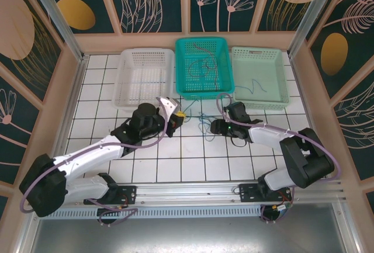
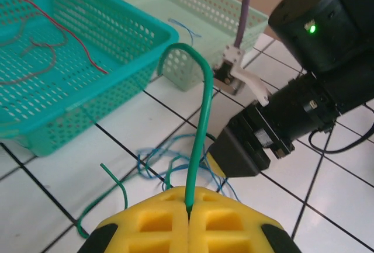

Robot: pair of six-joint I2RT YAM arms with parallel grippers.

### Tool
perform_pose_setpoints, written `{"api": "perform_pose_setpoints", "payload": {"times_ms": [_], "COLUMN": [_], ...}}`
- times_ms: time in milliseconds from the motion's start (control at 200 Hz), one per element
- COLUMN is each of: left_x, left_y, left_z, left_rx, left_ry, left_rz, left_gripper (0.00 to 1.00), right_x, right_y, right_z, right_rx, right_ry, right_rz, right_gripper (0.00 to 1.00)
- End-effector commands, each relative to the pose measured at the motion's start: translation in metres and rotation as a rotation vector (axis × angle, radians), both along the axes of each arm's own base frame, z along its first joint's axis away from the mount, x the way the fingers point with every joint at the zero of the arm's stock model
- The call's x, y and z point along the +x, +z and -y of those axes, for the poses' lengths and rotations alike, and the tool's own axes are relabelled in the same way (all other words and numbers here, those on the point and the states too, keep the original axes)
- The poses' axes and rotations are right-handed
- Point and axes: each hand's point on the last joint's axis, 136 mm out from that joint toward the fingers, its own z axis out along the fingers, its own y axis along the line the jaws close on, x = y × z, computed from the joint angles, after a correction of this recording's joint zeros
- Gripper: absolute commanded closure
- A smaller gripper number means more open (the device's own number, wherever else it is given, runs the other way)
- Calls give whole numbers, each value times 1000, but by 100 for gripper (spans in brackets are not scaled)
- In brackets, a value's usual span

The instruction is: Untangle the cables

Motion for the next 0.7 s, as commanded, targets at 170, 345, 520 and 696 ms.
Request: {"api": "perform_pose_setpoints", "payload": {"times_ms": [170, 345, 520, 696], "left_x": [6, -2, -3, -1], "left_y": [57, 64, 79, 123], "left_z": [-14, -13, -21, -35], "left_rx": [-77, -93, -119, -159], "left_ry": [74, 42, 74, 140], "left_rz": [128, 129, 153, 231], "left_gripper": [100, 100, 100, 100], "right_x": [-6, -1, 1, 2], "right_y": [-5, 11, 45, 62], "right_z": [23, 19, 12, 19], "right_rx": [-90, -61, -70, -62], "right_ry": [-63, -47, 15, -18], "right_rz": [-15, 40, 181, 244], "right_gripper": [39, 40, 39, 39]}}
